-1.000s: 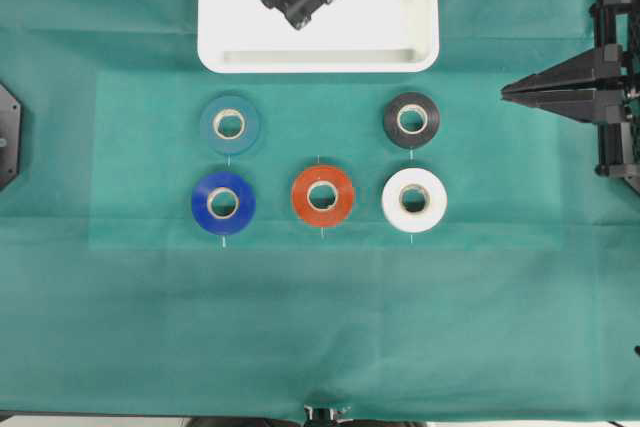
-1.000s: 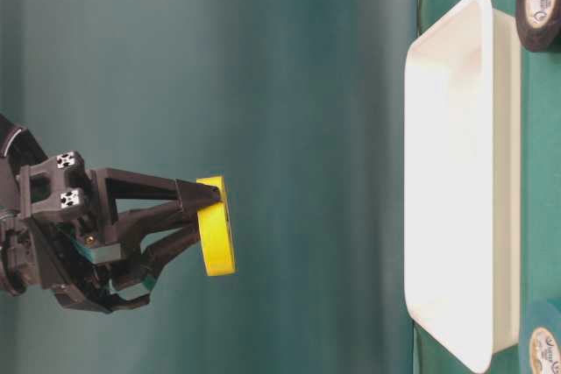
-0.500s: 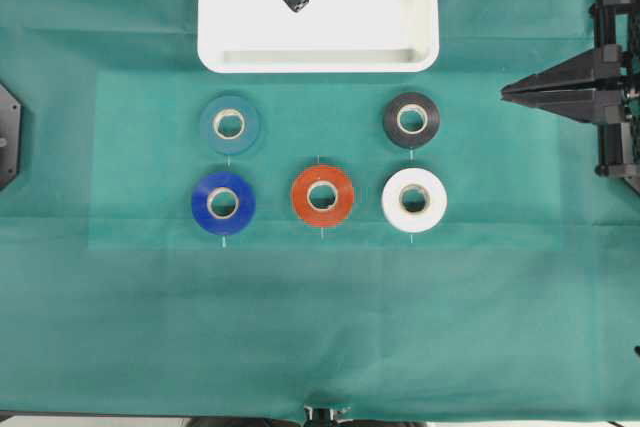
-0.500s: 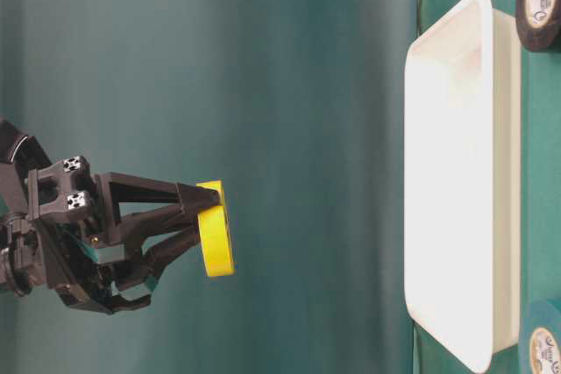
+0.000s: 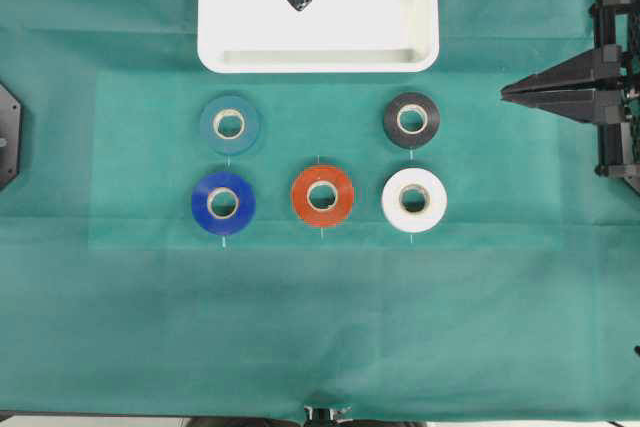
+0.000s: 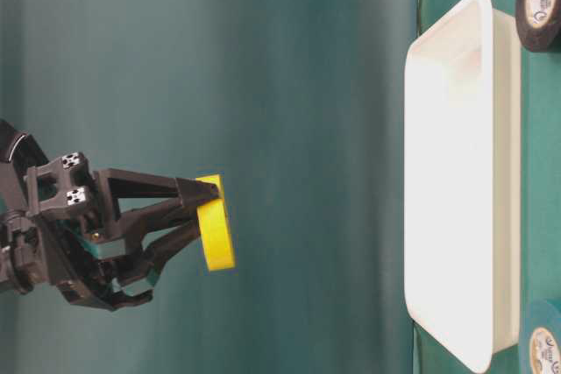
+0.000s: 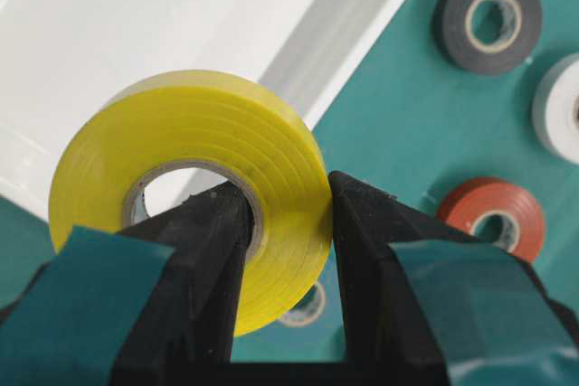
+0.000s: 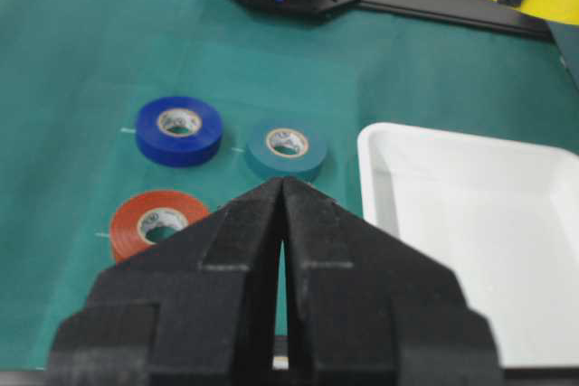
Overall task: Place the tape from the fixed location into the white case.
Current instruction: 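Carry the yellow roll with the left gripper over the white tray, then lower the yellow roll into the tray and open the left gripper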
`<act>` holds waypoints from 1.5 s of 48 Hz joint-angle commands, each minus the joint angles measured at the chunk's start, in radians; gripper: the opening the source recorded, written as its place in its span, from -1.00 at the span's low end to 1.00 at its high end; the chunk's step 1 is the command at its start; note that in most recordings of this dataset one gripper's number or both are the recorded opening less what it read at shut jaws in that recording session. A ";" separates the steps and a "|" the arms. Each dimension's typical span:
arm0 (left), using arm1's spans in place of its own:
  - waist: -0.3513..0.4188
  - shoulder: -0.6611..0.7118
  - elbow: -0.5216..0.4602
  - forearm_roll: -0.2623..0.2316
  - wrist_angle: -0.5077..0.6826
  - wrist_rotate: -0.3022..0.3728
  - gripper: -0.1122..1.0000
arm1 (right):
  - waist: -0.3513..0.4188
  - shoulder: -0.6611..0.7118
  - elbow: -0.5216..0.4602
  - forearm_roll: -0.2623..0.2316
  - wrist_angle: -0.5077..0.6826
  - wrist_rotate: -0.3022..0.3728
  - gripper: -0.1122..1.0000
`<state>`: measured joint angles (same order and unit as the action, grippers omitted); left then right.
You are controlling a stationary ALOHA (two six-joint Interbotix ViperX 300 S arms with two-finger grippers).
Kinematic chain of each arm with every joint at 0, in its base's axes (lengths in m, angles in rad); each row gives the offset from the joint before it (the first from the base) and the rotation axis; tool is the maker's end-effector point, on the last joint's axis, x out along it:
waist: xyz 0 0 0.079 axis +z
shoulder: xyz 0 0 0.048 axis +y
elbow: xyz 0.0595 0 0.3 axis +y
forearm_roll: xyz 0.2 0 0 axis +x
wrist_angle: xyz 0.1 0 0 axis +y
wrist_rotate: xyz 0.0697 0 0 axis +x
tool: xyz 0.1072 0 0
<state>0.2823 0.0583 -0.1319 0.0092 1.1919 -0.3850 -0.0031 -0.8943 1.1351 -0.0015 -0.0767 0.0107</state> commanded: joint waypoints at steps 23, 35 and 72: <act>0.015 0.091 0.132 0.003 -0.225 0.003 -0.36 | -0.002 0.005 -0.023 0.002 -0.003 0.002 -0.80; 0.038 0.153 0.178 0.005 -0.345 0.005 -0.36 | 0.000 0.003 -0.023 0.002 0.000 0.002 -0.80; 0.057 0.261 0.225 -0.003 -0.474 0.084 -0.36 | 0.000 0.003 -0.023 0.000 0.006 0.002 -0.80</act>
<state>0.3359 0.3405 0.1089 0.0092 0.7302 -0.3221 -0.0031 -0.8943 1.1351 -0.0031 -0.0675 0.0107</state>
